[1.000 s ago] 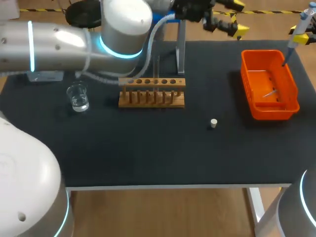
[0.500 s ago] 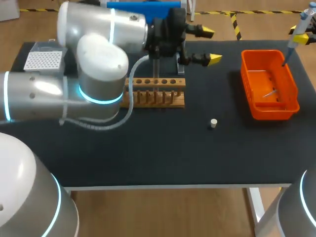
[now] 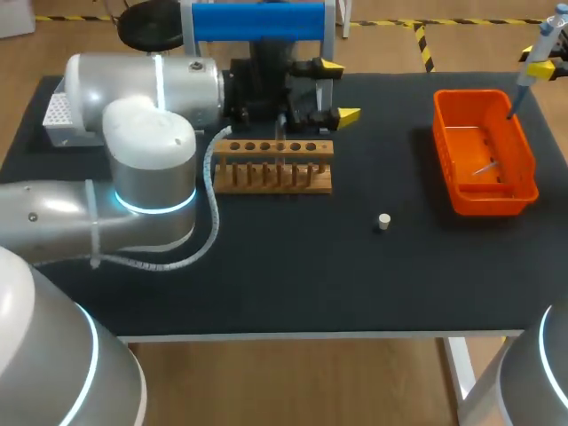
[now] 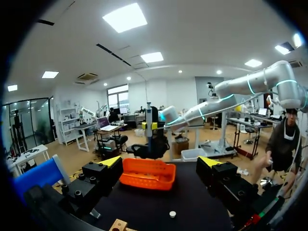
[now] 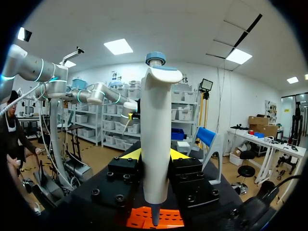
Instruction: Invert the test tube, pick up the pipette, mount the tip to pipette, aspirate from beaker and dispense into the tube, eject the tip, return the pipette, and cap with the stopper.
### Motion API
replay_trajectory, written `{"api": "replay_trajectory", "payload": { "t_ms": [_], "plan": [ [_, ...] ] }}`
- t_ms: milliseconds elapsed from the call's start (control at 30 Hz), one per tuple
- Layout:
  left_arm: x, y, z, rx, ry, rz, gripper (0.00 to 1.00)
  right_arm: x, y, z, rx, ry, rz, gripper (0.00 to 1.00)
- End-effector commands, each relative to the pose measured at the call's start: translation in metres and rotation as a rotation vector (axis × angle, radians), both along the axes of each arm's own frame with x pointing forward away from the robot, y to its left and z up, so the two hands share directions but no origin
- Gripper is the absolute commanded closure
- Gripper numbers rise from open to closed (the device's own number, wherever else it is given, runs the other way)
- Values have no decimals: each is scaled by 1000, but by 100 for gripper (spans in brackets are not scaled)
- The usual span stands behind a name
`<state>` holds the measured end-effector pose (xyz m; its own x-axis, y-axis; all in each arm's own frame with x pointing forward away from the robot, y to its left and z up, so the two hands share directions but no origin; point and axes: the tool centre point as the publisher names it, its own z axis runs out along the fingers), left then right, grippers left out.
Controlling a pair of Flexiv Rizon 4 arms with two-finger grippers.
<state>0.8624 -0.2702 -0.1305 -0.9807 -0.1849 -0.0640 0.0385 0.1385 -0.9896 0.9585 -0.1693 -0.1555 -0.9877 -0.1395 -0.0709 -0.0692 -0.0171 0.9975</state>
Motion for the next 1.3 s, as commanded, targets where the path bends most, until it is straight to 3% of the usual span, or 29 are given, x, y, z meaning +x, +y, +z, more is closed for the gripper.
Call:
{"api": "replay_trajectory", "payload": {
  "t_ms": [33,367,833,933,1300],
  "plan": [
    [-5,13,-2,-80,-14,8,0,1,-1,0,-3,0,4,100],
    [-5,22,-5,-91,-26,28,0,1,-1,0,-3,0,4,100],
    [-7,34,-6,-97,21,53,0,1,-1,0,-3,0,4,100],
    [-7,34,-8,-90,59,50,0,1,-1,0,-3,0,4,100],
    [-7,34,-8,-90,59,50,0,1,-1,0,-3,0,4,100]
  ]
}}
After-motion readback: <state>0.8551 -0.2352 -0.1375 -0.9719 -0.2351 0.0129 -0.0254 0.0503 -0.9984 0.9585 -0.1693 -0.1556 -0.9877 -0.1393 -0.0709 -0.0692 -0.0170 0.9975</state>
